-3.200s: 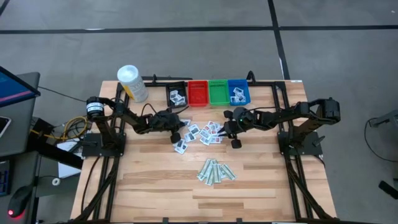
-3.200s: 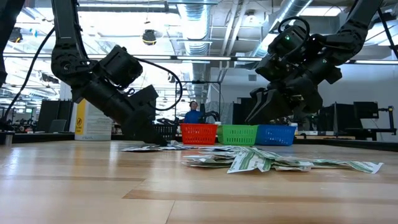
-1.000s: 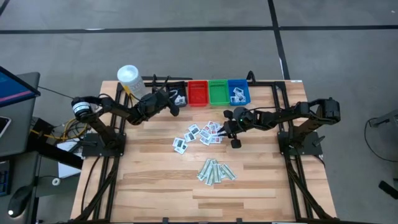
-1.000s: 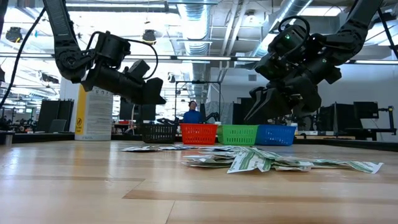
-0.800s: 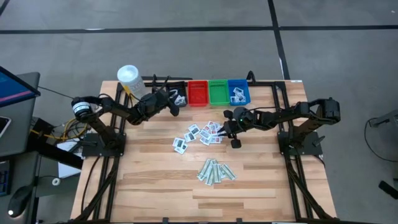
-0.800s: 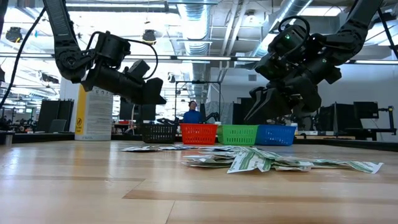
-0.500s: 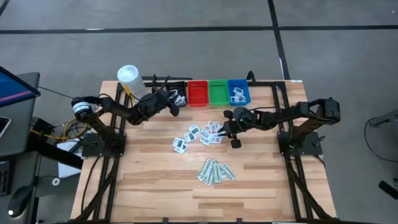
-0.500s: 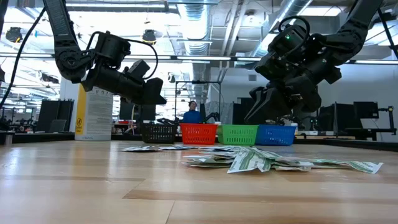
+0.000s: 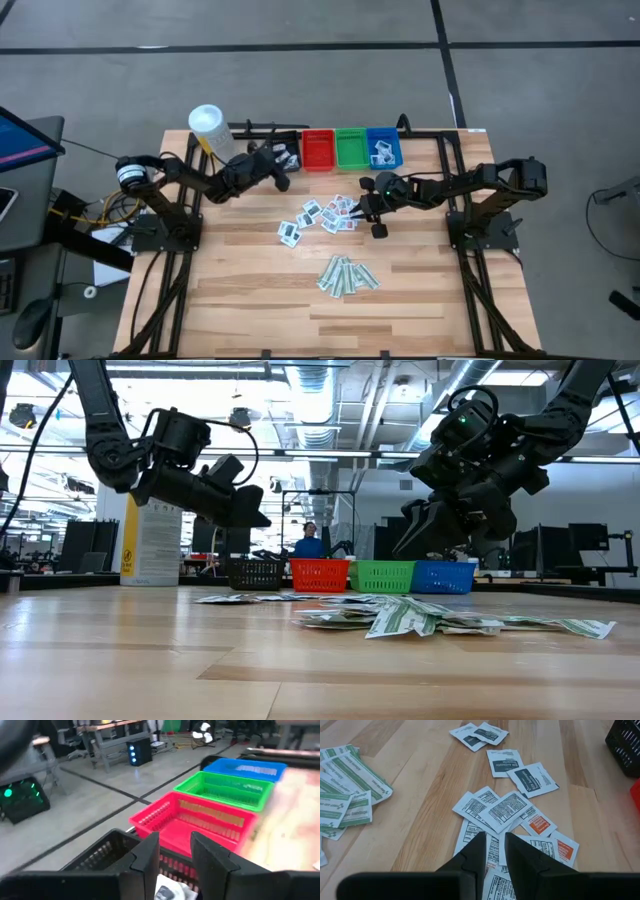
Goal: Pick & Place First Aid Supplies
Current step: Put the black towelette pack into the black bin
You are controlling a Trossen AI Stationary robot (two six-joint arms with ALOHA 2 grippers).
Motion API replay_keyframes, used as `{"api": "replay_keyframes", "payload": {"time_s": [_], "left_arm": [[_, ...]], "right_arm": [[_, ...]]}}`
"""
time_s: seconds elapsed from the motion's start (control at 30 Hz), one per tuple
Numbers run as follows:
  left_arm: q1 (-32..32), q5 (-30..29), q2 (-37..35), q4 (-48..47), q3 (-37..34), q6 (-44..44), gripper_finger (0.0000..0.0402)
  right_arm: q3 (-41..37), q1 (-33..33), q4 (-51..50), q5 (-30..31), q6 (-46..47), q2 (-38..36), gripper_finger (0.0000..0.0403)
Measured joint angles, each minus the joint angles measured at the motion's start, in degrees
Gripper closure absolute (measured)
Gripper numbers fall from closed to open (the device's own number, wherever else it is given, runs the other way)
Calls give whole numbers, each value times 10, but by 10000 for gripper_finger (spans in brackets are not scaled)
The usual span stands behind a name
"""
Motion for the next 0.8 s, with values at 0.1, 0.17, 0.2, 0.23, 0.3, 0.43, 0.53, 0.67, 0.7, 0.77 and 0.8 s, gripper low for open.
{"api": "replay_keyframes", "payload": {"time_s": [0.1, 0.17, 0.2, 0.23, 0.3, 0.43, 0.53, 0.67, 0.7, 0.77, 0.8], "left_arm": [[-27, 1, -2, 0, 0, 28, 289], [-49, 0, -2, 1, 0, 40, 291], [-61, 0, -2, 0, 0, 42, 291], [-74, 1, -2, -1, 0, 42, 291], [-101, 2, -2, -10, 0, 42, 291], [-161, 1, -2, -16, -7, 39, 289], [-207, 2, -2, -18, -23, 28, 289], [-250, 19, -2, -18, -46, 24, 290], [-255, 27, -2, -18, -50, 24, 290], [-260, 44, -2, -17, -56, 15, 290], [-262, 56, -2, -17, -58, 3, 290]], "right_arm": [[0, 0, 0, 0, 0, 0, 338], [0, 0, 0, 0, 0, 0, 338], [0, 0, 0, 0, 0, 0, 338], [0, 0, 0, 0, 1, 0, 338], [0, 0, 0, 0, 5, 0, 338], [0, 0, 0, 0, 6, 0, 338], [0, 0, 0, 0, 6, 0, 338], [0, 0, 6, 0, 9, 0, 338], [0, 0, 9, 0, 9, 0, 338], [0, 0, 15, 0, 9, 0, 338], [0, 0, 16, 0, 10, 0, 338]]}}
